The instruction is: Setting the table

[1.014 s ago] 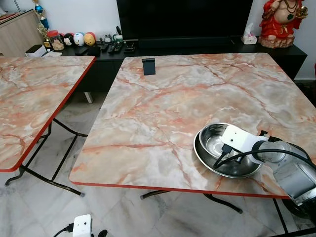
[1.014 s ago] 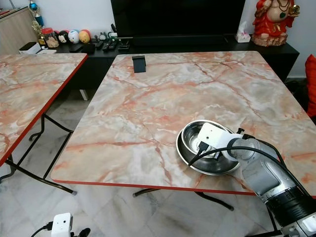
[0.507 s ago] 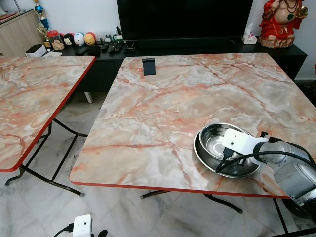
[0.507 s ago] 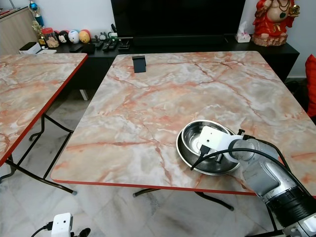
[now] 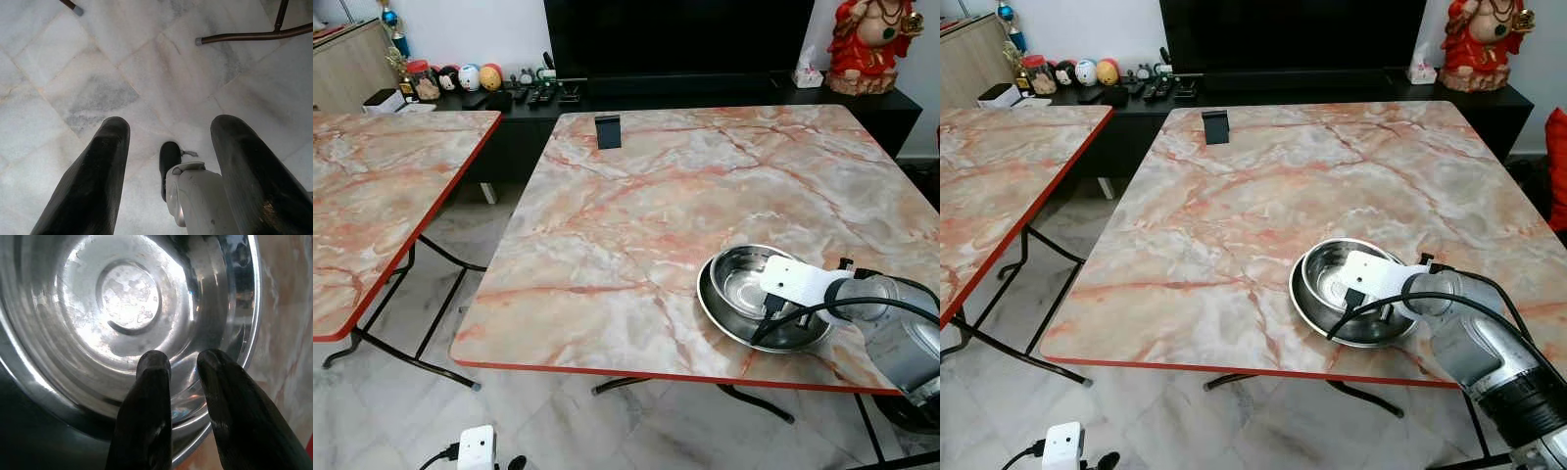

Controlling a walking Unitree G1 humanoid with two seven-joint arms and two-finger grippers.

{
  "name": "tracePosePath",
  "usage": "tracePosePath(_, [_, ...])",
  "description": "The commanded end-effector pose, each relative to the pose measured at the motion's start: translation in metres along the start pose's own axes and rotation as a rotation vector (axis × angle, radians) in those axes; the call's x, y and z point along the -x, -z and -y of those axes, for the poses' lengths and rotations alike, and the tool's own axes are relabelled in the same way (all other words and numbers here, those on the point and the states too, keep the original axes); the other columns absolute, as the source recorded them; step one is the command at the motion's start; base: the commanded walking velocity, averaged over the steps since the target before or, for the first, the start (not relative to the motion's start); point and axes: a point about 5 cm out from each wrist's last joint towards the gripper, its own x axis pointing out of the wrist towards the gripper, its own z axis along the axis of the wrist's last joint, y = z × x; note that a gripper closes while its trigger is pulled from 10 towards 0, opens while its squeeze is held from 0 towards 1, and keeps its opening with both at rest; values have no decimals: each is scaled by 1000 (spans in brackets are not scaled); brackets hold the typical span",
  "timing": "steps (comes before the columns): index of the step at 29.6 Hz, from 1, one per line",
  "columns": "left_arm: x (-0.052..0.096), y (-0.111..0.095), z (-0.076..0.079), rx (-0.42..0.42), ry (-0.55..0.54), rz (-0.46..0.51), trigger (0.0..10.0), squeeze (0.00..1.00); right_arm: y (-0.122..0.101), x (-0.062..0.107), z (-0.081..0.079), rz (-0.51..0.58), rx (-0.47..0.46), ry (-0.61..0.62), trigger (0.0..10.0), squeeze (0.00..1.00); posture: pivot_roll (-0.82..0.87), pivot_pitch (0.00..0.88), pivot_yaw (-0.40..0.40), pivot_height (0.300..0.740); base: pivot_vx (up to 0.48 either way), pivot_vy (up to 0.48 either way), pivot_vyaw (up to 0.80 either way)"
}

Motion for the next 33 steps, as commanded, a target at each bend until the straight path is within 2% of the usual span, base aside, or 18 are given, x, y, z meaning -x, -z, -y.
tracePosePath(1, [1,4,-2,6,-10,-17,10000,0,-7,7,10,28,19,27,10000,0,-132,0,67,740,0,0,0])
tracePosePath(8, [1,4,-2,5,-10,-17,10000,0,-8,8,12,35,17,25,10000,0,-133,0,68,740,0,0,0])
tracePosePath(18, [1,4,-2,5,-9,-18,10000,0,-14,10,7,98,-7,-27,10000,0,-134,0,70,740,0,0,0])
tracePosePath(33, [1,4,-2,5,-9,-17,10000,0,-16,9,1,112,11,-58,10000,0,-131,0,68,740,0,0,0])
